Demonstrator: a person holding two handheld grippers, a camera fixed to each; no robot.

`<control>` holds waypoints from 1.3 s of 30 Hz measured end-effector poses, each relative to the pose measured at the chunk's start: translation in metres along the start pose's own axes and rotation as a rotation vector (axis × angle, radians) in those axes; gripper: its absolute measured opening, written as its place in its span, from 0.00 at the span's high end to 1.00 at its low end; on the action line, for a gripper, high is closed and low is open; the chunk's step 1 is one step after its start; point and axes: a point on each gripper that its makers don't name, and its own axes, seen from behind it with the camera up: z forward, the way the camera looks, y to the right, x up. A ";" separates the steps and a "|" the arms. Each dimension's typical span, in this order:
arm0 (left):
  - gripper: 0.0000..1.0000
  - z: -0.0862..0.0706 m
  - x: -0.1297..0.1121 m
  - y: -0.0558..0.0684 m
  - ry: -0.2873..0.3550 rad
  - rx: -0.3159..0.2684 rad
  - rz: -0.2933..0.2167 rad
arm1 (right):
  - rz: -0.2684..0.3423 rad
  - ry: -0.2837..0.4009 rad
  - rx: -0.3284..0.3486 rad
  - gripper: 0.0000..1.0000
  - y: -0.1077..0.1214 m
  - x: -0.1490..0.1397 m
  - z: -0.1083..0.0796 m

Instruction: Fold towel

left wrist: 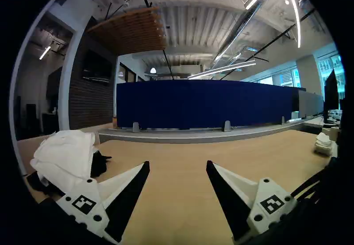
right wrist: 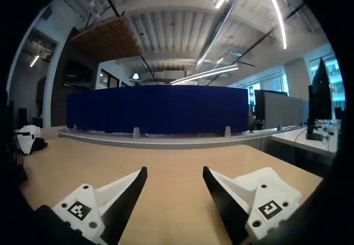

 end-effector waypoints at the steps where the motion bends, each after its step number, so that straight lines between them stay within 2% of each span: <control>1: 0.05 0.000 0.000 0.000 0.000 0.000 0.000 | 0.000 0.000 0.000 0.01 0.000 0.000 0.000; 39: 0.05 -0.001 -0.002 0.000 0.001 0.000 -0.001 | 0.002 -0.002 0.000 0.00 -0.003 0.006 -0.004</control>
